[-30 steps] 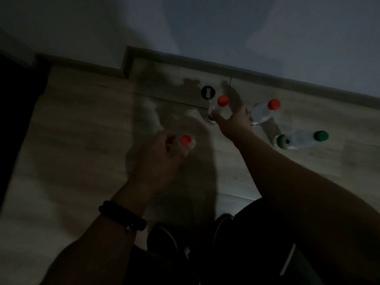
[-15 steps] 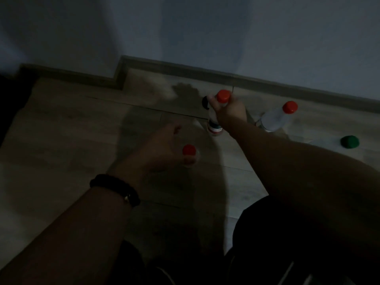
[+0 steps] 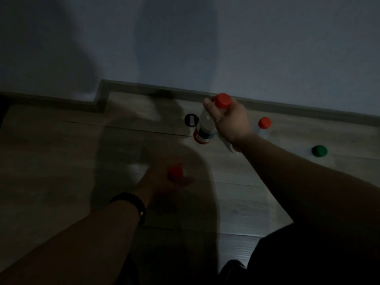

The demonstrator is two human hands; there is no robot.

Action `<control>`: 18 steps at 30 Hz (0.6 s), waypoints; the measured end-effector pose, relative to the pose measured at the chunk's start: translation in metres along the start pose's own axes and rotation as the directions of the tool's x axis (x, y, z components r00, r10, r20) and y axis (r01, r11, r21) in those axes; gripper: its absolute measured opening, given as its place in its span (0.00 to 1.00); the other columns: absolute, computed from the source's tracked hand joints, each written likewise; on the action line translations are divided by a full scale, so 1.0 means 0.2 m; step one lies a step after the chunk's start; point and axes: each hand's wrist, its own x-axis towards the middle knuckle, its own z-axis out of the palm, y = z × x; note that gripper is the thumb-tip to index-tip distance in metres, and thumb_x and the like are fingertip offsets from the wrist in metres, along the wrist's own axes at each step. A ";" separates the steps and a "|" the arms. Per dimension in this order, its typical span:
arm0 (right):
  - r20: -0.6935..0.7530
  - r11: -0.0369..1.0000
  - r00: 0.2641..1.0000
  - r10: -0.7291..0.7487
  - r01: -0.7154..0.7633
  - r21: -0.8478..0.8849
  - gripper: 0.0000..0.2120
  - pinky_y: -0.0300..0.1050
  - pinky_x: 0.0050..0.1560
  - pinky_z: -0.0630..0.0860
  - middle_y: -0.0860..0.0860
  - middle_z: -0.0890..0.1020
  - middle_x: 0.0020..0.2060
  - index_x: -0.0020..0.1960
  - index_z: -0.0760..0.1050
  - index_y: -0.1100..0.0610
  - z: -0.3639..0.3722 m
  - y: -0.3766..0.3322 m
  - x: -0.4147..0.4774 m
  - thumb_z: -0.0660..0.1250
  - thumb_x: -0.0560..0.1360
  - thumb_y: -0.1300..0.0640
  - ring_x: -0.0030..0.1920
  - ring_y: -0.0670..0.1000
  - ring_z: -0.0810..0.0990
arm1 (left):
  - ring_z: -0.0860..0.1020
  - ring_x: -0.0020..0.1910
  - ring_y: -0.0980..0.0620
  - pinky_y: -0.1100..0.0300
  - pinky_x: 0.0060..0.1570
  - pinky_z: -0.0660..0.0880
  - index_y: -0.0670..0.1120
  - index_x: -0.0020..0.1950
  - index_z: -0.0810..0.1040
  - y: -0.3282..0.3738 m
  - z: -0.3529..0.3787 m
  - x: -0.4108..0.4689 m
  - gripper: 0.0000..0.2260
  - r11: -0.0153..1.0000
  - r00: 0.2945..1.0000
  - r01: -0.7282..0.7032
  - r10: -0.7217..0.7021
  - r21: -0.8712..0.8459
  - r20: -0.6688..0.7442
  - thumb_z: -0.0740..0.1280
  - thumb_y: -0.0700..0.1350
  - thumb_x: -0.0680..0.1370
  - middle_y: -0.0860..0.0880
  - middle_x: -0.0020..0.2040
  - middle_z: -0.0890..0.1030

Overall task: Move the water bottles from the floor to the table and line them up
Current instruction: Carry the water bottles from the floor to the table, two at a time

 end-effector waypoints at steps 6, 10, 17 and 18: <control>0.040 0.999 0.999 0.005 -0.004 -0.033 0.17 0.40 0.42 0.76 0.45 0.84 0.41 0.50 0.79 0.51 -0.06 0.03 -0.04 0.68 0.76 0.36 0.42 0.37 0.82 | 0.80 0.59 0.48 0.49 0.59 0.79 0.48 0.62 0.80 0.02 0.02 0.04 0.20 0.967 0.992 0.058 -0.084 -0.249 -0.096 0.79 0.41 0.72 0.47 0.60 0.81; 0.058 0.999 0.997 0.048 -0.049 0.013 0.16 0.37 0.35 0.75 0.48 0.83 0.37 0.46 0.78 0.50 -0.08 0.07 -0.05 0.68 0.76 0.37 0.35 0.38 0.81 | 0.80 0.45 0.51 0.58 0.44 0.76 0.42 0.56 0.81 0.07 0.07 0.08 0.14 0.980 0.965 0.061 -0.107 -0.190 -0.240 0.76 0.46 0.74 0.47 0.49 0.83; 0.090 0.953 0.987 0.135 -0.154 0.262 0.15 0.57 0.53 0.81 0.54 0.85 0.40 0.45 0.80 0.54 -0.09 0.10 -0.04 0.72 0.73 0.42 0.44 0.53 0.85 | 0.83 0.43 0.52 0.49 0.48 0.81 0.55 0.40 0.82 0.29 0.00 0.10 0.06 0.921 0.940 -0.103 -0.034 -0.376 -0.341 0.78 0.49 0.71 0.52 0.40 0.84; 0.090 0.943 0.985 0.145 -0.165 0.289 0.14 0.56 0.50 0.81 0.55 0.84 0.39 0.45 0.81 0.55 -0.09 0.10 -0.04 0.72 0.72 0.43 0.42 0.53 0.84 | 0.84 0.43 0.51 0.48 0.47 0.81 0.54 0.42 0.82 0.32 -0.04 0.10 0.08 0.912 0.937 -0.100 -0.048 -0.398 -0.345 0.78 0.54 0.69 0.50 0.42 0.84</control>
